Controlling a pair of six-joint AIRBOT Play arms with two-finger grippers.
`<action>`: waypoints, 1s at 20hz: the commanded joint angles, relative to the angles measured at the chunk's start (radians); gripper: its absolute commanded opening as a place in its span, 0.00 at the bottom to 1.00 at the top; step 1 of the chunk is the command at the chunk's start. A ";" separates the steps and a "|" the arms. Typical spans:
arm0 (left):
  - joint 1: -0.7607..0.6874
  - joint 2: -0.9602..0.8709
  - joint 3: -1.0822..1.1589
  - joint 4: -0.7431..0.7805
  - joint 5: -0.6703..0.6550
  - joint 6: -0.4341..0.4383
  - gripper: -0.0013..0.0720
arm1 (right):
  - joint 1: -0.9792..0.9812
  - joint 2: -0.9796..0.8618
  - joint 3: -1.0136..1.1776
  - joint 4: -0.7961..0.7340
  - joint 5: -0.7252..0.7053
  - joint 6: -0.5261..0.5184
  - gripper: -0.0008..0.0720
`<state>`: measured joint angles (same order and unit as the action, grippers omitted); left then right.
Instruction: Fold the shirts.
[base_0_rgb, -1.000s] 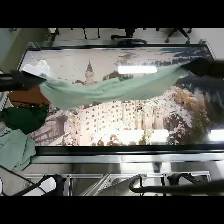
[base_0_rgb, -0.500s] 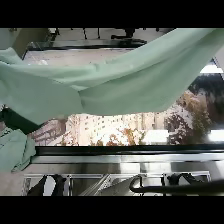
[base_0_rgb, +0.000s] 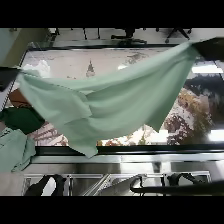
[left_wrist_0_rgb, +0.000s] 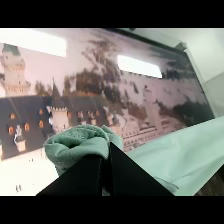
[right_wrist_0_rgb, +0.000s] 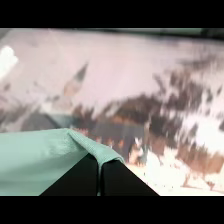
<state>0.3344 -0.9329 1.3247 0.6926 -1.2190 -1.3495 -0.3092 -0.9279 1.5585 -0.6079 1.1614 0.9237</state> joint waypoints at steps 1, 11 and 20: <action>-0.220 -0.291 -0.090 0.130 0.245 0.035 0.04 | 0.005 -0.246 -0.083 0.049 -0.058 -0.074 0.03; -0.247 -0.979 0.425 0.130 0.013 0.021 0.94 | 0.018 -0.568 -0.080 -0.028 -0.142 -0.086 0.46; -0.061 -0.773 0.075 0.335 -0.189 0.057 0.94 | -0.224 -0.364 -0.235 -0.296 0.195 0.127 0.61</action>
<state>0.2314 -1.7729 1.5738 0.9810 -1.3994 -1.3315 -0.4778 -1.3361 1.4017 -0.8394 1.2522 1.0031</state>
